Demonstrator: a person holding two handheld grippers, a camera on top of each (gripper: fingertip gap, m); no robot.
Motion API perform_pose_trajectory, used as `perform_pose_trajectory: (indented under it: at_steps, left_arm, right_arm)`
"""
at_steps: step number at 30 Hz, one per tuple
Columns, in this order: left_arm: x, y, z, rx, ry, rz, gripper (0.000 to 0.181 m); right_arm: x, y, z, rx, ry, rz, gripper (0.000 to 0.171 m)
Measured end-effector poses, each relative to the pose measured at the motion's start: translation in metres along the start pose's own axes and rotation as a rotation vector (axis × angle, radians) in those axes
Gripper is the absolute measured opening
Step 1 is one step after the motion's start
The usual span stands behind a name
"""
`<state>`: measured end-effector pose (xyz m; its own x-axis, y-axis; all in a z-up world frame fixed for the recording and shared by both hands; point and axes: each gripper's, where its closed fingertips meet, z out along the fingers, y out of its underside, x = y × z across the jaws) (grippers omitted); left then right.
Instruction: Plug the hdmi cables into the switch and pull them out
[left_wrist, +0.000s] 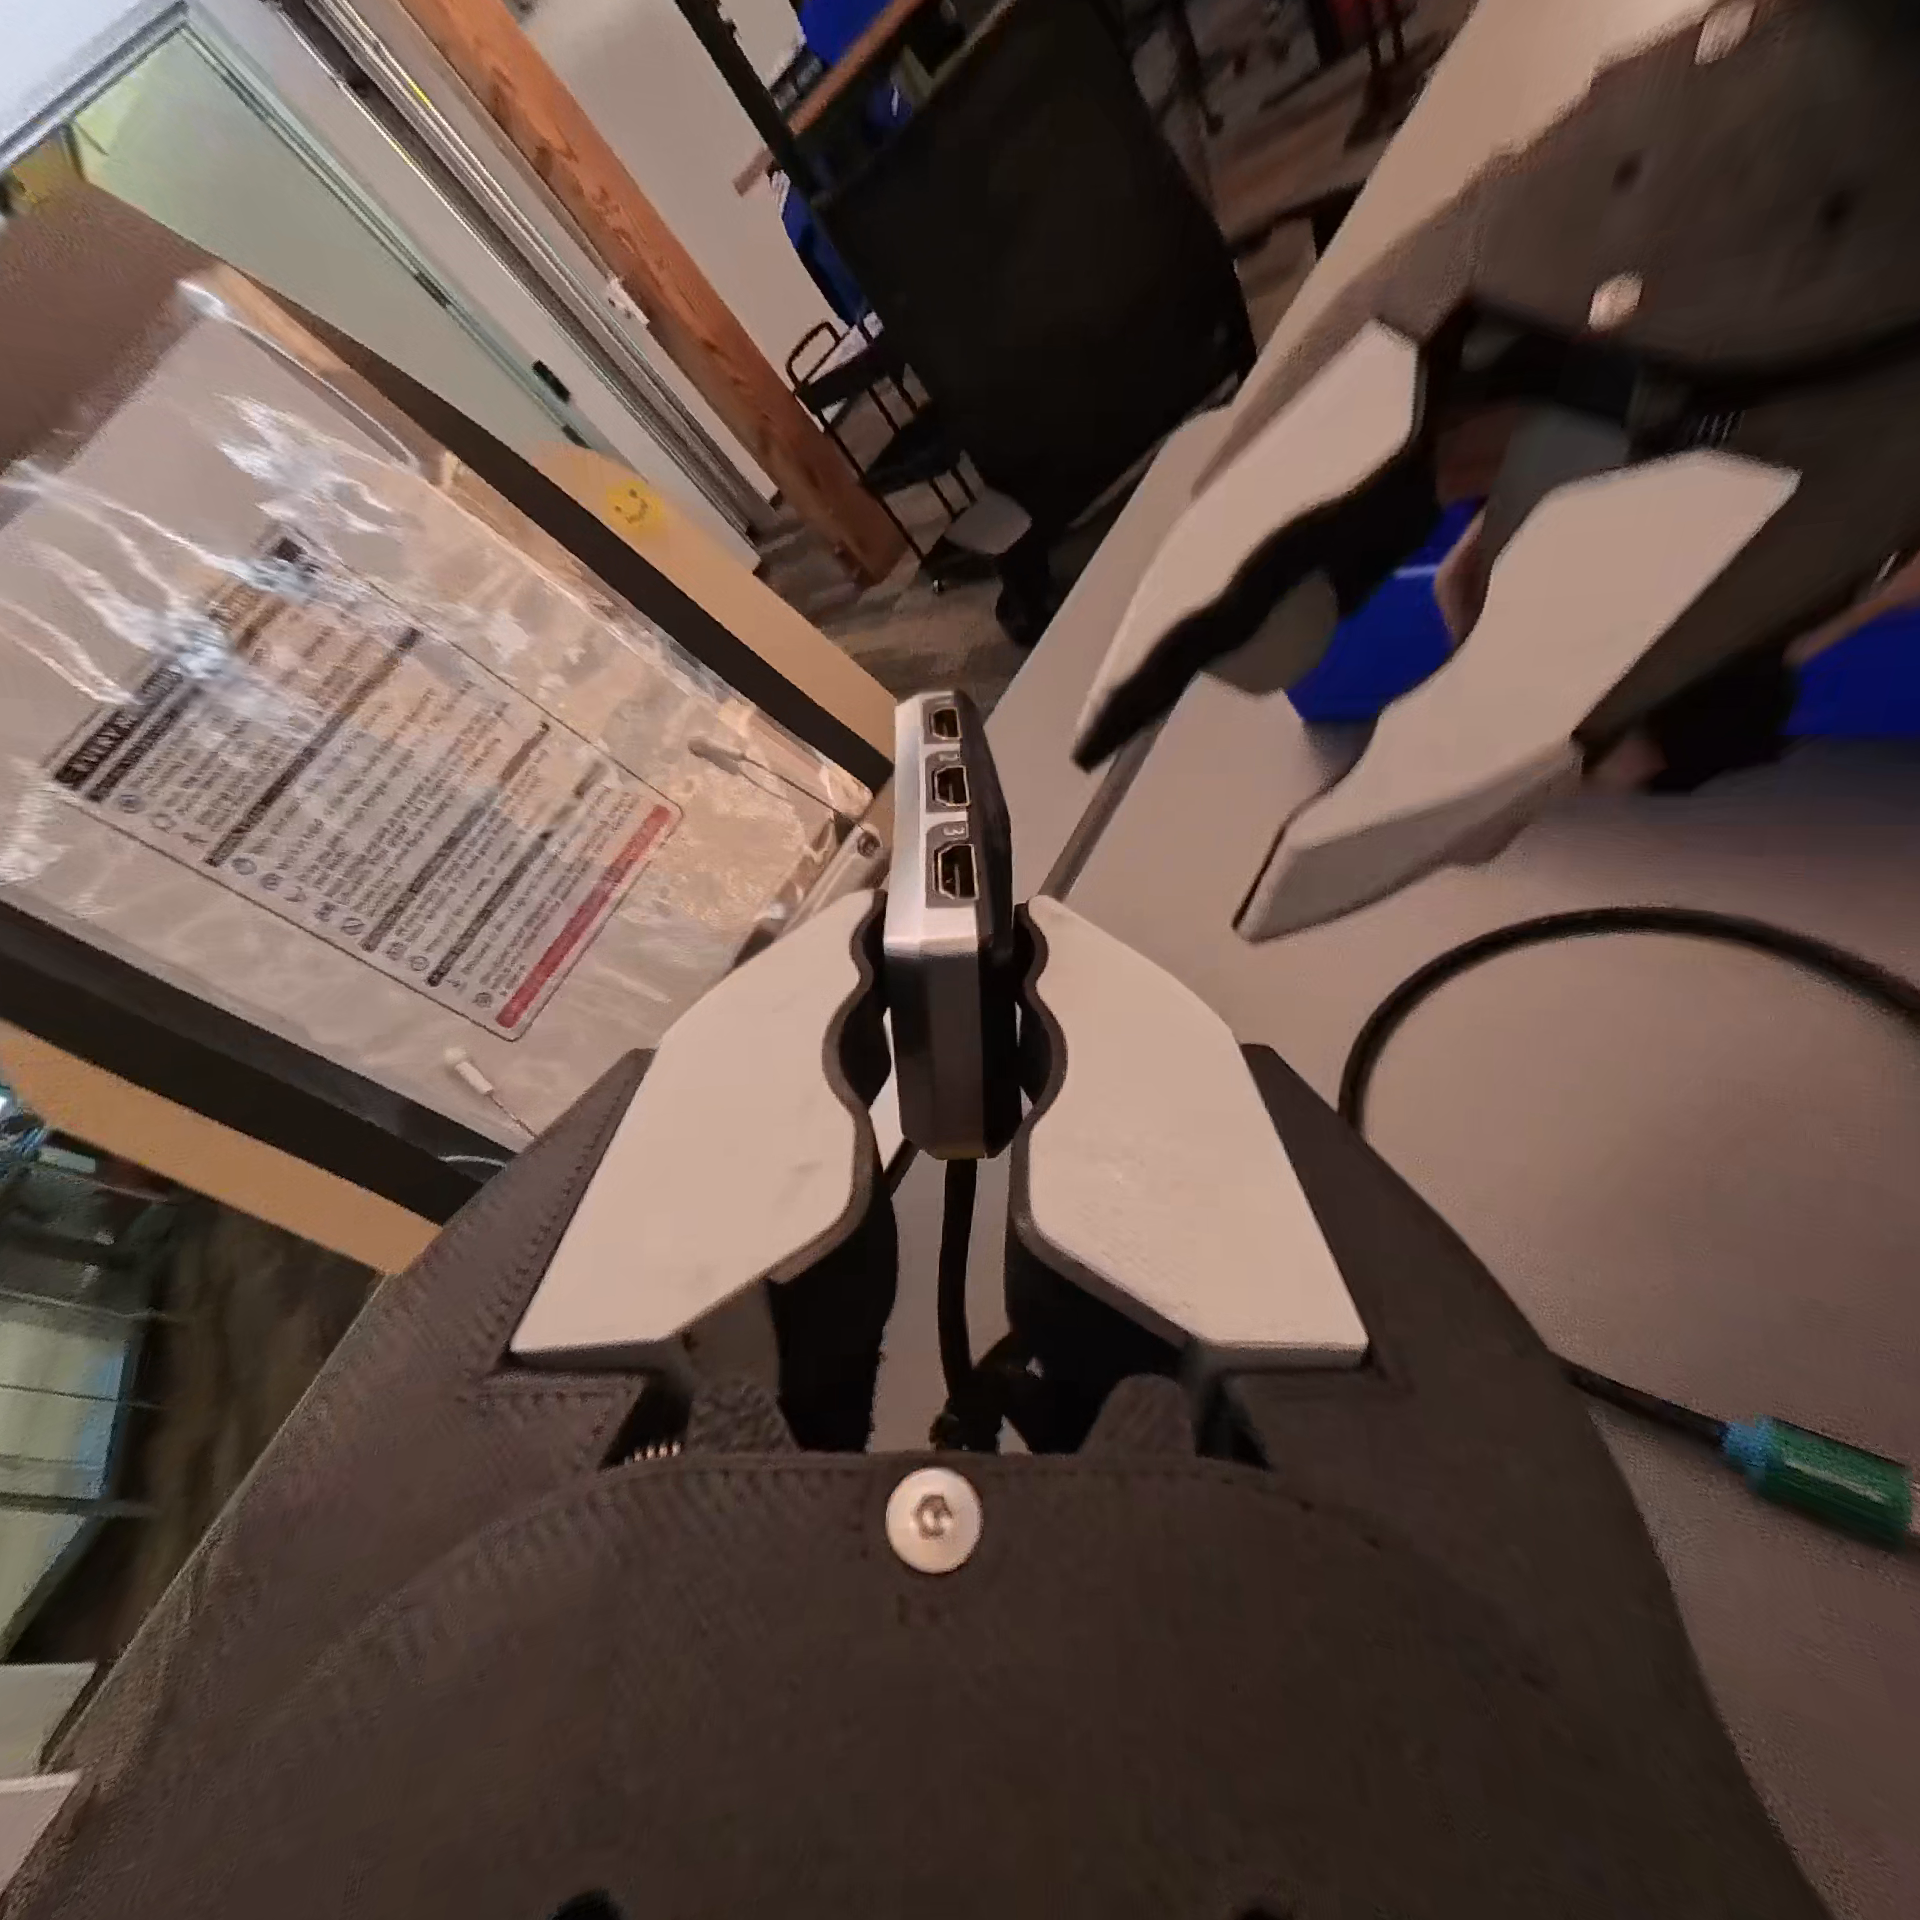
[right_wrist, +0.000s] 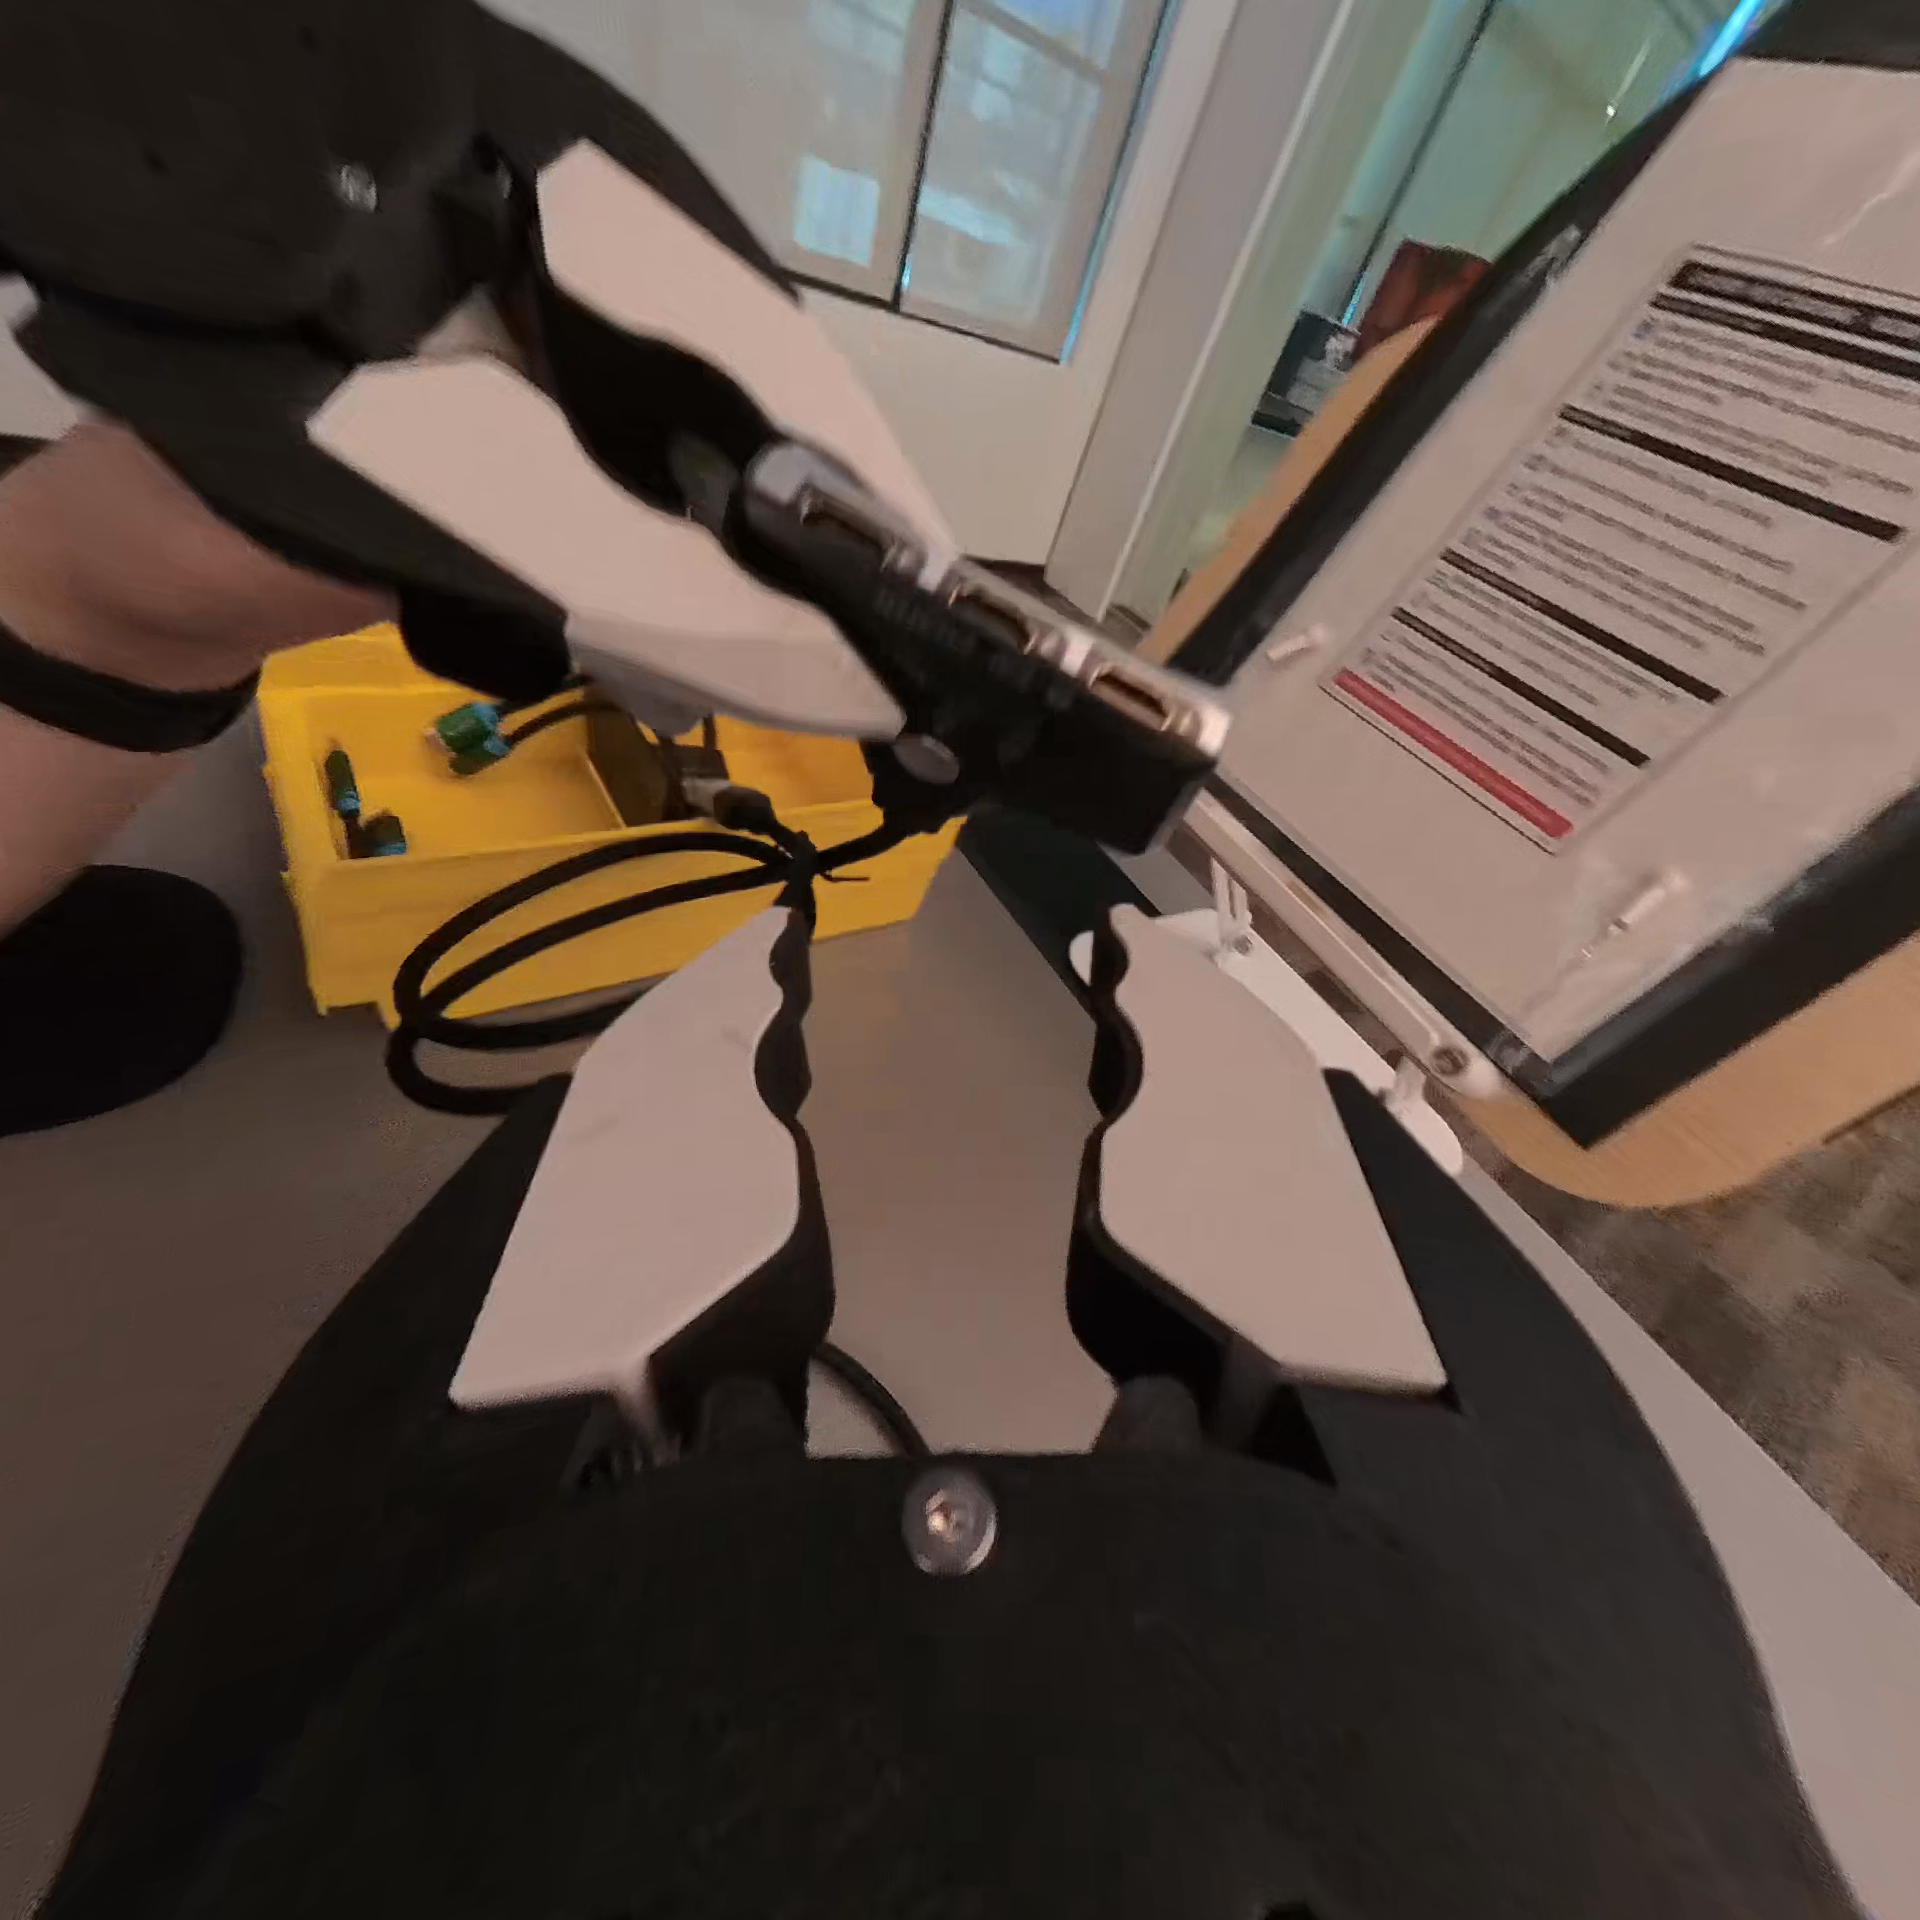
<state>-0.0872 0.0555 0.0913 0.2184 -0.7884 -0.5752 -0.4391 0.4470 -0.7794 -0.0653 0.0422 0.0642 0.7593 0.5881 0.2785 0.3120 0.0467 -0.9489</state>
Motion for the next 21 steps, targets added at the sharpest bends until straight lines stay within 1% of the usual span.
perform_pose_trajectory:
  at_steps: [1, 4, 7, 10, 13, 15, 17, 21]
  left_arm:
    - [0.004, 0.006, 0.008, -0.009, 0.005, 0.011, 0.02]
    - [0.021, 0.019, 0.029, -0.026, 0.051, 0.038, 0.02]
    - [0.045, 0.024, 0.045, -0.046, 0.098, 0.064, 0.02]
    - [0.079, 0.023, 0.06, -0.058, 0.158, 0.119, 0.02]
    - [0.11, 0.013, 0.067, -0.017, 0.2, 0.166, 0.02]
    - [0.122, 0.007, 0.068, 0.02, 0.228, 0.173, 0.02]
    - [0.117, 0.012, 0.073, 0.001, 0.183, 0.218, 0.02]
    - [0.083, 0.046, 0.082, -0.1, 0.059, 0.255, 0.02]
  right_arm:
    - [0.006, 0.003, -0.002, -0.009, 0.008, 0.013, 0.052]
    - [0.024, 0.015, -0.009, -0.054, 0.049, 0.037, 0.051]
    - [0.042, 0.031, -0.023, -0.161, 0.095, -0.024, 0.051]
    - [0.064, 0.04, -0.047, -0.255, 0.172, -0.088, 0.051]
    - [0.079, 0.035, -0.067, -0.228, 0.215, -0.061, 0.05]
    - [0.087, 0.029, -0.076, -0.185, 0.233, -0.023, 0.048]
    - [0.089, 0.026, -0.08, -0.157, 0.228, 0.019, 0.047]
    - [0.08, 0.036, -0.075, -0.209, 0.169, 0.017, 0.047]
